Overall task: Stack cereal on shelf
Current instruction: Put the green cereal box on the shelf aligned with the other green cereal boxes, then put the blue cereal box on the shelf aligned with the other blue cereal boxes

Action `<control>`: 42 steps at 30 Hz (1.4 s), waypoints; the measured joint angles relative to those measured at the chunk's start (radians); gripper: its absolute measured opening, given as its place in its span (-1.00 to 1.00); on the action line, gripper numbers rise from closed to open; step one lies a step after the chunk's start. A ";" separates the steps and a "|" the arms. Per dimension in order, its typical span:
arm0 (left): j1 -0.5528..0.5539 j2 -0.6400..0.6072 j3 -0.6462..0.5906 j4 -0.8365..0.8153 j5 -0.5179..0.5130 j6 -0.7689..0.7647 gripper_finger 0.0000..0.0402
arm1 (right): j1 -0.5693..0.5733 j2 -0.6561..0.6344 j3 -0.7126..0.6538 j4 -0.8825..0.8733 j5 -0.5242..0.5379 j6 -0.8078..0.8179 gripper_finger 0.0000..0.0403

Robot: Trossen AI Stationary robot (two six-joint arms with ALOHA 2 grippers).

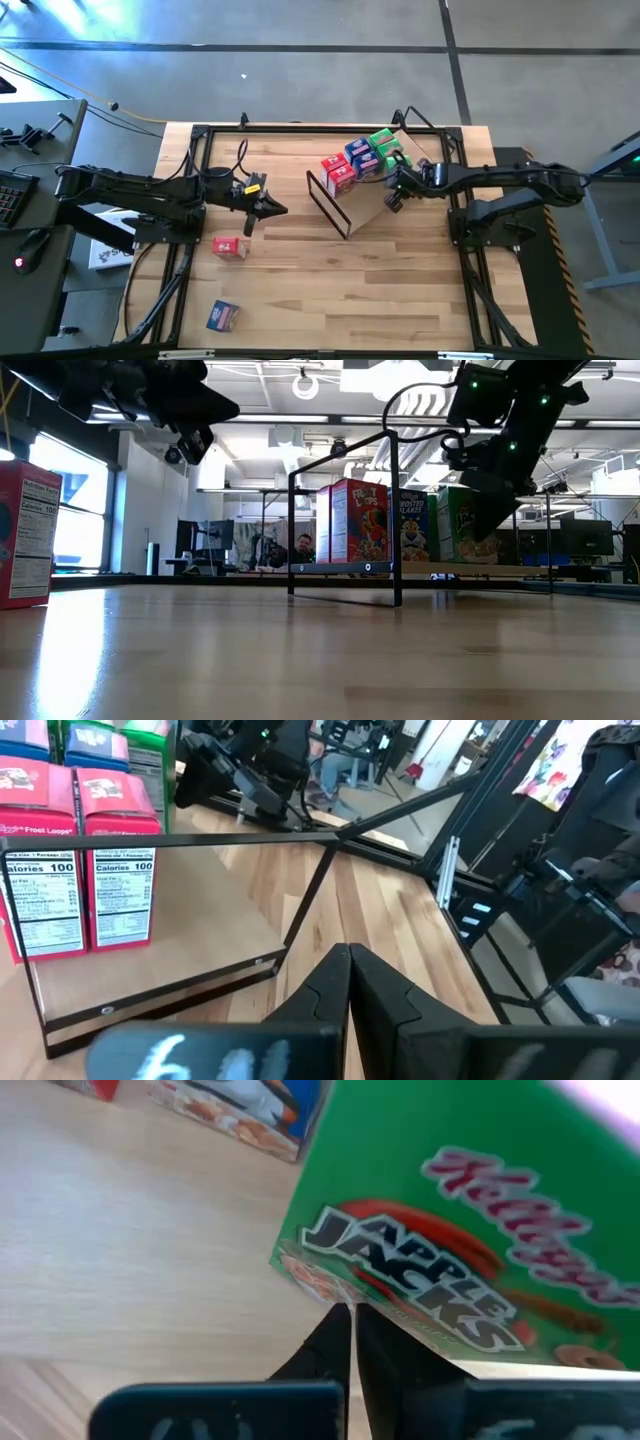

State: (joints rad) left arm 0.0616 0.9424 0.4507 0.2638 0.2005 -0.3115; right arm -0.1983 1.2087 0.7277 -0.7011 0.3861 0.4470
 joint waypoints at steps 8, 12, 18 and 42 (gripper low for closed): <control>0.000 0.000 0.000 -0.014 0.000 0.000 -1.00 | -0.025 0.000 0.000 0.033 0.004 -0.080 -1.00; 0.000 0.000 0.000 -0.014 0.000 0.000 -1.00 | -0.025 0.000 0.000 -0.005 -0.015 -0.113 -1.00; 0.000 0.000 0.000 -0.014 0.000 0.001 -1.00 | -0.025 0.000 0.000 -0.048 0.029 -0.112 -1.00; -0.140 0.014 0.303 -0.581 -0.128 0.023 -1.00 | 0.110 -0.164 0.030 -0.004 0.083 -0.109 -1.00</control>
State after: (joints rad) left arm -0.0788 0.9563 0.7537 -0.3173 0.0722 -0.2887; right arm -0.0882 1.0444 0.7575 -0.7052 0.4690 0.3381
